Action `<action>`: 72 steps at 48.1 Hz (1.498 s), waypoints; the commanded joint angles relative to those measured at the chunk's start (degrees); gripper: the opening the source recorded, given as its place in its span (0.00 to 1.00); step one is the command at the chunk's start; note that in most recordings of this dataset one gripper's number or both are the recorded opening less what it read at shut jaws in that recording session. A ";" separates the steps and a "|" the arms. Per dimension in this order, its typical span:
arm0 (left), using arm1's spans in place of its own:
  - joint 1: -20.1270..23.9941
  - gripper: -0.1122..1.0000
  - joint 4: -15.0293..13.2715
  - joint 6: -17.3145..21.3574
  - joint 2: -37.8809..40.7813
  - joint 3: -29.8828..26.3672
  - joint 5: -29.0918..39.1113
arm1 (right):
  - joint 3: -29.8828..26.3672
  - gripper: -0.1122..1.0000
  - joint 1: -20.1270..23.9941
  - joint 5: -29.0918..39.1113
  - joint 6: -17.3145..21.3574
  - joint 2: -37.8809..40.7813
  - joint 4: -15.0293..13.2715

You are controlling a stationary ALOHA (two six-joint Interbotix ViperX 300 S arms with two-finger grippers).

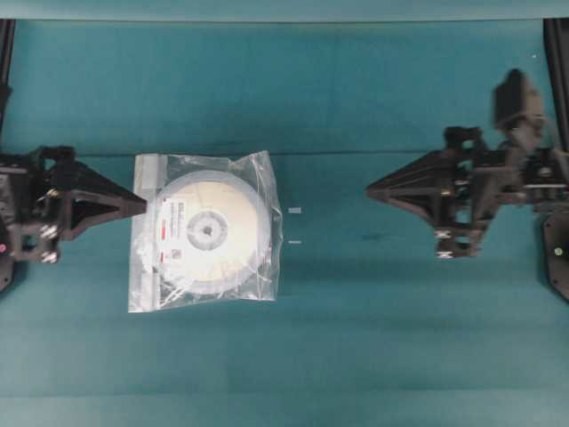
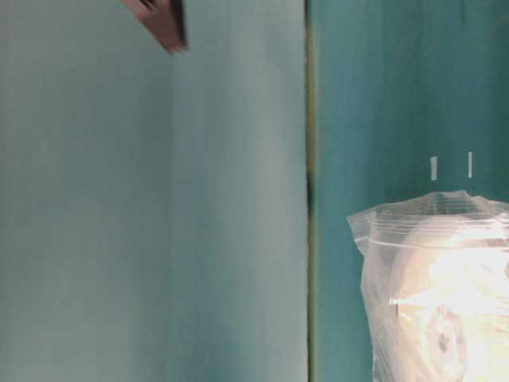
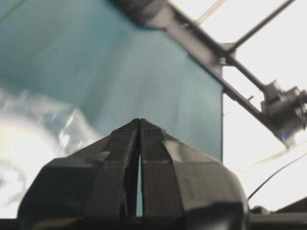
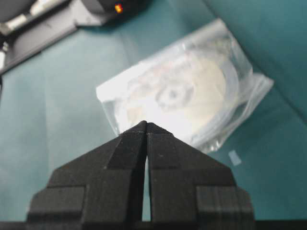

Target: Take out the reel from the clear zip bag.

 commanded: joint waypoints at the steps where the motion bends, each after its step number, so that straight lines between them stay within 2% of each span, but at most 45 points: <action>1: 1.49 0.09 0.18 -5.01 1.41 0.62 0.00 | -2.99 0.10 0.00 1.32 1.58 3.16 0.09; 5: 3.08 0.09 0.18 -8.70 2.64 2.46 0.18 | -4.57 0.10 0.00 3.08 2.37 6.15 0.18; 7: 3.87 0.09 0.18 -9.23 3.08 3.60 0.26 | -5.36 0.10 -0.09 3.87 2.81 7.47 0.18; 15: 6.06 0.09 0.18 -9.58 4.31 7.03 0.62 | -7.91 0.10 -0.09 6.50 6.42 12.04 0.18; 27: 6.15 0.09 0.18 -9.76 9.40 10.02 1.93 | -8.96 0.10 -0.09 8.70 11.51 14.68 0.18; 31: 6.15 0.13 0.18 -9.93 11.43 10.99 0.88 | -8.96 0.11 0.00 8.61 11.78 14.77 0.18; 34: 6.15 0.20 0.18 -10.20 12.74 11.25 -0.35 | -8.96 0.12 -0.09 8.70 11.87 14.85 0.18; 38: 6.15 0.34 0.18 -10.37 14.15 11.51 -2.37 | -8.96 0.18 -0.09 8.70 11.87 15.12 0.18; 42: 6.15 0.58 0.18 -10.46 15.73 11.34 -3.60 | -8.96 0.25 -0.09 8.70 11.95 15.29 0.18; 47: 6.15 0.84 0.18 -11.34 17.67 11.16 -3.60 | -9.05 0.41 -0.18 8.70 11.95 15.73 0.18; 50: 6.24 0.93 0.09 -13.27 18.98 11.16 -3.87 | -9.23 0.52 -0.35 8.70 11.95 16.08 0.18; 57: 6.15 0.86 0.18 -16.00 23.20 11.78 -5.36 | -9.67 0.80 -0.97 8.79 11.95 17.05 0.18; 59: 6.15 0.85 0.18 -16.08 24.52 11.87 -6.59 | -9.84 0.83 -1.14 8.79 11.95 17.31 0.18; 66: 6.15 0.87 0.09 -16.08 29.18 11.25 -12.83 | -10.20 0.86 -1.23 8.88 11.87 17.93 0.18; 72: 6.15 0.86 0.18 -16.08 32.78 10.11 -15.38 | -10.20 0.86 -1.32 8.96 11.87 18.02 0.18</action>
